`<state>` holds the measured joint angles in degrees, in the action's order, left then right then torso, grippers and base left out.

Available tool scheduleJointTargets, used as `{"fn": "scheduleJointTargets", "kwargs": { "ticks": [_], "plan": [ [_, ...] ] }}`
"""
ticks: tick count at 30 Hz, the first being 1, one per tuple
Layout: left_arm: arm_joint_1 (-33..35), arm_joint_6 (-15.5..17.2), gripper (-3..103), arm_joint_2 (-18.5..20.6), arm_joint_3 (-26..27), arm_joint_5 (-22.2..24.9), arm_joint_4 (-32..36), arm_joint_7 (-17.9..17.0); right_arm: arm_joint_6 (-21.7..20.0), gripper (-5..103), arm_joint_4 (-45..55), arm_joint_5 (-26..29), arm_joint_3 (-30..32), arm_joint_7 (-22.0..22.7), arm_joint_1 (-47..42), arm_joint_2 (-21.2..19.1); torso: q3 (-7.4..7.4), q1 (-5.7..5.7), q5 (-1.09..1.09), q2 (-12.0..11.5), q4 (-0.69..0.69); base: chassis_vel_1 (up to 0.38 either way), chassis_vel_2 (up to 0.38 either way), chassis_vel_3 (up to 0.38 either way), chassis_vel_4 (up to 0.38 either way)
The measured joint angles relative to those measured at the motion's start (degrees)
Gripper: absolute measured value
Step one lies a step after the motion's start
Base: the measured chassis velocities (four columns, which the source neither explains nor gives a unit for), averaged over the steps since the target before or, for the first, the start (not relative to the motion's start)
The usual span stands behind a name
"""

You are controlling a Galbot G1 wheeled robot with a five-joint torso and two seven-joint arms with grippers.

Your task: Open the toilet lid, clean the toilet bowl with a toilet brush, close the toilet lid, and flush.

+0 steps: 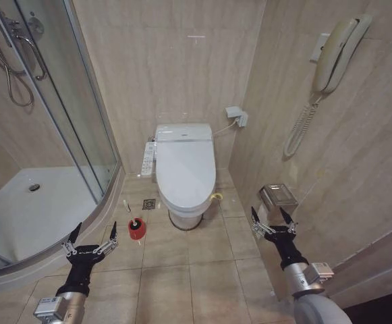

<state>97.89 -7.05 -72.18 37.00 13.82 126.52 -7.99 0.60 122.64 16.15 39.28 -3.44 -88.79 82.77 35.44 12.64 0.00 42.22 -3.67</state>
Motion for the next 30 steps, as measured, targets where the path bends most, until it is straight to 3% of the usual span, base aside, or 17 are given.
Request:
{"fn": "scheduleJointTargets", "kwargs": {
  "ticks": [12, 19, 30],
  "plan": [
    [0.0, 0.0, 100, 0.0, 0.0, 0.0, 0.0, 0.0, 1.2, 100, 0.09, -0.11, -0.2, 0.58, -0.91, 0.12, 0.0, 0.0, 0.0, 0.0, 0.02, 0.0, 0.0, 0.0, 0.0],
    [0.0, 0.0, 100, 0.0, 0.0, 0.0, 0.0, 0.0, 2.43, 100, -1.19, 0.83, 0.39, -1.96, -0.92, 0.44, 0.0, 0.0, 0.0, 0.0, 0.02, 0.0, 0.0, 0.0, 0.0],
    [0.0, 0.0, 100, 0.0, 0.0, 0.0, 0.0, 0.0, 3.05, 100, -2.3, 3.14, 0.12, -0.01, 0.46, -0.02, 0.0, -0.01, 0.0, 0.0, 0.01, -0.051, 0.07, 0.047, -0.062]
  ]
}}
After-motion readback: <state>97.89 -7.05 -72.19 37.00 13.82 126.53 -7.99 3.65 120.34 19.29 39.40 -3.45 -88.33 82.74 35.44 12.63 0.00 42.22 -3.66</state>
